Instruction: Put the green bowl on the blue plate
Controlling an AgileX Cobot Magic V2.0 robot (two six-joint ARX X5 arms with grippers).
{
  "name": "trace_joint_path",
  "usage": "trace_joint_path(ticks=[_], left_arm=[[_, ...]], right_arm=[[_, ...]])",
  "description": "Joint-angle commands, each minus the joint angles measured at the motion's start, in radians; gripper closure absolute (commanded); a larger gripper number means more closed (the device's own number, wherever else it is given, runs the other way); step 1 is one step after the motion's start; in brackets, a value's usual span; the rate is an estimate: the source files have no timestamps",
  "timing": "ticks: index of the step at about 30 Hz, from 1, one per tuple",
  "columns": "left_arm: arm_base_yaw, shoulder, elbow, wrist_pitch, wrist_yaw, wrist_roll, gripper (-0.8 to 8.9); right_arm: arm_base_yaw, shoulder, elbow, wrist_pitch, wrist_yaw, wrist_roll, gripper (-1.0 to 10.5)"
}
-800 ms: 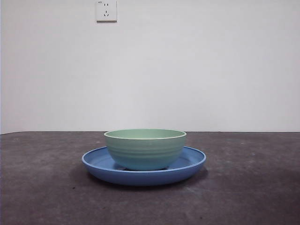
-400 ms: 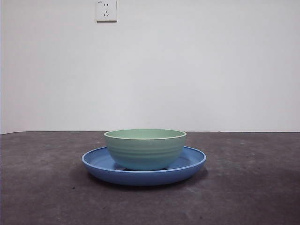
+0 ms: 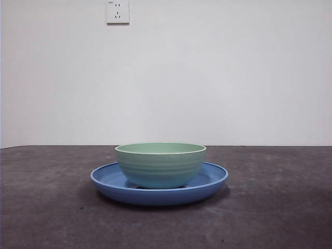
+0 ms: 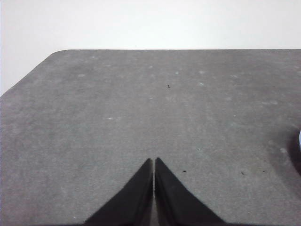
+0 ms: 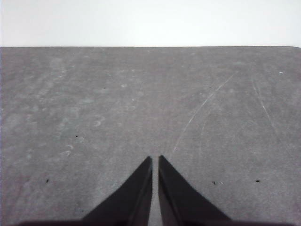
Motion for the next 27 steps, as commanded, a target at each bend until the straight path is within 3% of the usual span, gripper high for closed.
trace_joint_path(ticks=[1,27], left_arm=[[-0.001,-0.002,-0.021,-0.008,-0.006,-0.002,8.07],[-0.001,-0.002,-0.021,-0.008,-0.006,-0.002,8.07]], right_arm=[[0.003,-0.003,-0.005,0.006,0.003,0.011,9.3],[0.003,-0.003,-0.005,0.006,0.003,0.011,9.3]])
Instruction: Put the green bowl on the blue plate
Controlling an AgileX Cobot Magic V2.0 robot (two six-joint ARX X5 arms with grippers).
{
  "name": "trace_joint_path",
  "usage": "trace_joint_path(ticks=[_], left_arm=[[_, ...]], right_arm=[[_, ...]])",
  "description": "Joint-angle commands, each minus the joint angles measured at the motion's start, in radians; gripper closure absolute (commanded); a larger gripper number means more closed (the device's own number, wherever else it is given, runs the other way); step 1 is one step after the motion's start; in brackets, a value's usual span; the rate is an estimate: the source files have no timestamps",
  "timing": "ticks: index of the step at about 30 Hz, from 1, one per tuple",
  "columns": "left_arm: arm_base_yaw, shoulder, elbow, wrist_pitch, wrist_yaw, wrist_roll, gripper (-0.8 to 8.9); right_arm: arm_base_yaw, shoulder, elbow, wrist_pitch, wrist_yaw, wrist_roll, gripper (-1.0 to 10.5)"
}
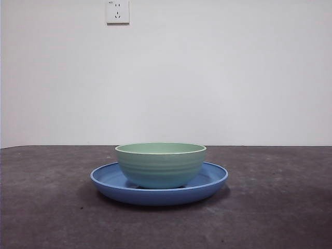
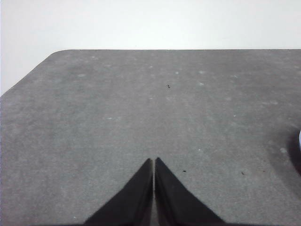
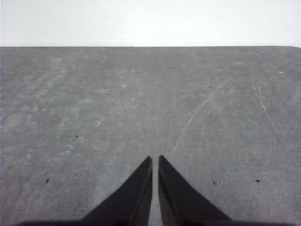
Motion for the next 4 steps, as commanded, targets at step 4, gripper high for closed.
trace_joint_path(ticks=[4], left_arm=[[-0.001,-0.002,-0.021,-0.008,-0.006,-0.002,8.06]], right_arm=[[0.003,-0.003,-0.005,0.006,0.003,0.011,9.3]])
